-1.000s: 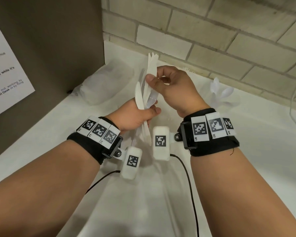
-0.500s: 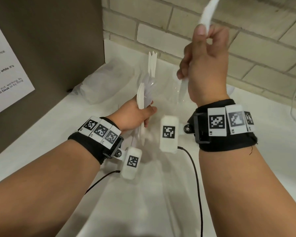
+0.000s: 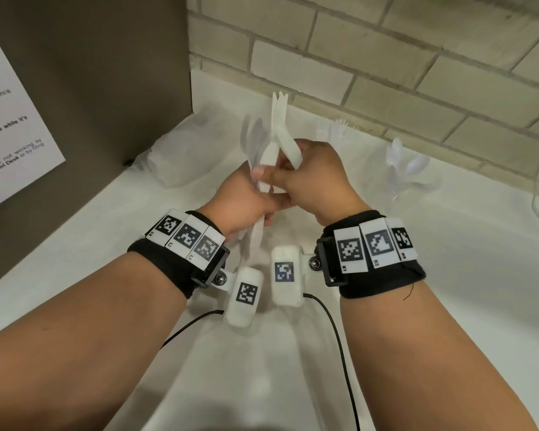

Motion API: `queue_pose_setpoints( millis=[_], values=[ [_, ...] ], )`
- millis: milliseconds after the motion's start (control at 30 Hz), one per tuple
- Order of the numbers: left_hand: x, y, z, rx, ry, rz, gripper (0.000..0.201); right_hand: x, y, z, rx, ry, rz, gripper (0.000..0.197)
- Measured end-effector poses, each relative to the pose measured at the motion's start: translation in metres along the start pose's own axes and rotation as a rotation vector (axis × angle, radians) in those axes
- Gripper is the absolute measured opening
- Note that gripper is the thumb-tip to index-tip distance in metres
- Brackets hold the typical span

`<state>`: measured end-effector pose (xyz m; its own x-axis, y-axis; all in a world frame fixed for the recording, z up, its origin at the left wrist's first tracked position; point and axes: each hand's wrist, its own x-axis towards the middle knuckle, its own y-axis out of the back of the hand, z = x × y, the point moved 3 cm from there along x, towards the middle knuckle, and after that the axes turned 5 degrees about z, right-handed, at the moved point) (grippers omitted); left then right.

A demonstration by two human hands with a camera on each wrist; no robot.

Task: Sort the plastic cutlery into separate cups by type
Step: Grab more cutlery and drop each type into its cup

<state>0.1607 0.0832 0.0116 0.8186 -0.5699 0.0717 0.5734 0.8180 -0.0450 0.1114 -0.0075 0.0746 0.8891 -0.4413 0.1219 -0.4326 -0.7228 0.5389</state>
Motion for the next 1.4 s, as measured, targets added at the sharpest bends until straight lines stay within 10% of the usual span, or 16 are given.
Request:
queue_pose_setpoints(
  millis=[367,967,1400],
  values=[
    [-0.002,0.006,-0.005,-0.075,0.065,0.017,0.039,0.009,0.017,0.003,0.295,-0.057,0.258,0.006],
    [0.000,0.021,-0.008,-0.255,0.227,0.119,0.046,0.127,0.033,-0.016,0.523,0.200,0.564,0.027],
    [0.007,0.036,-0.019,-0.309,0.281,0.163,0.049,0.189,-0.022,0.038,0.255,-0.078,0.304,0.022]
  ],
)
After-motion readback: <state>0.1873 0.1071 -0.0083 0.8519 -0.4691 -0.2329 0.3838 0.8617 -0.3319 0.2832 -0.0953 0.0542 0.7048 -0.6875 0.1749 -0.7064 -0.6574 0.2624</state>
